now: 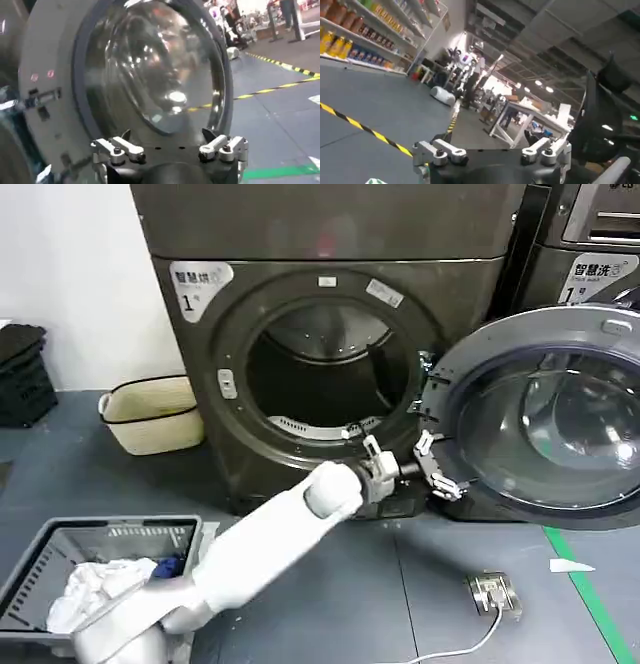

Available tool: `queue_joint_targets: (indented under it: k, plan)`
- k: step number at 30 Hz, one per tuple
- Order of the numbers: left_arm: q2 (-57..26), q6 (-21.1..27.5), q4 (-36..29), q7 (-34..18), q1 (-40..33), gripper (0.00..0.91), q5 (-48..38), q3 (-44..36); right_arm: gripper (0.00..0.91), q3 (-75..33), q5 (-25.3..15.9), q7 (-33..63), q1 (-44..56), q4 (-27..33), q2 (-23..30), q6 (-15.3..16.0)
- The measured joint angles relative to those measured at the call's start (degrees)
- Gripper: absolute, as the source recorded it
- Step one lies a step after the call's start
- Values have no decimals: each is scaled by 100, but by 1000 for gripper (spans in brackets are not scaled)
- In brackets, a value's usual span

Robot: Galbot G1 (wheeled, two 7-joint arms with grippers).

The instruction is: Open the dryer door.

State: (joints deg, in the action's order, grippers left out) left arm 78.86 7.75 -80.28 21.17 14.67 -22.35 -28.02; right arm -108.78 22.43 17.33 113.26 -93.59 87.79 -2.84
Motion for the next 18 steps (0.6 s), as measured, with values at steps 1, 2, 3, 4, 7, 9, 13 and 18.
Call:
queue_joint_targets:
  k: [1, 2, 3, 4, 7, 9, 13, 18]
  plan:
    - [-136, 126, -227, 0, 65, 907, -55, 48, 907, 13, 5, -2, 0, -24, 1, 0]
    - [-266, 220, -418, -9, 127, 907, -97, 96, 907, 20, 8, -2, -1, -42, 0, 0]
    - [-405, 315, -622, -18, 193, 907, -148, 157, 907, 29, 11, -5, -2, -60, 1, 0]
    - [-565, 407, -846, -48, 273, 907, -188, 221, 907, 41, 17, -9, 0, -70, -1, 1]
    - [-1011, 700, -1444, -219, 537, 907, -372, 470, 907, 56, 29, -14, 4, -108, -13, 0]
    - [-1305, 890, -1812, -331, 739, 907, -451, 677, 907, 82, 40, -16, 15, -144, -27, 3]
    - [-1923, 1229, -2620, -563, 1247, 907, -747, 1271, 907, 151, 58, -21, 11, -242, -69, 56]
    - [-2718, 1287, -3364, -642, 1946, 907, -1064, 2115, 907, 289, 49, -24, -48, -357, -172, 129]
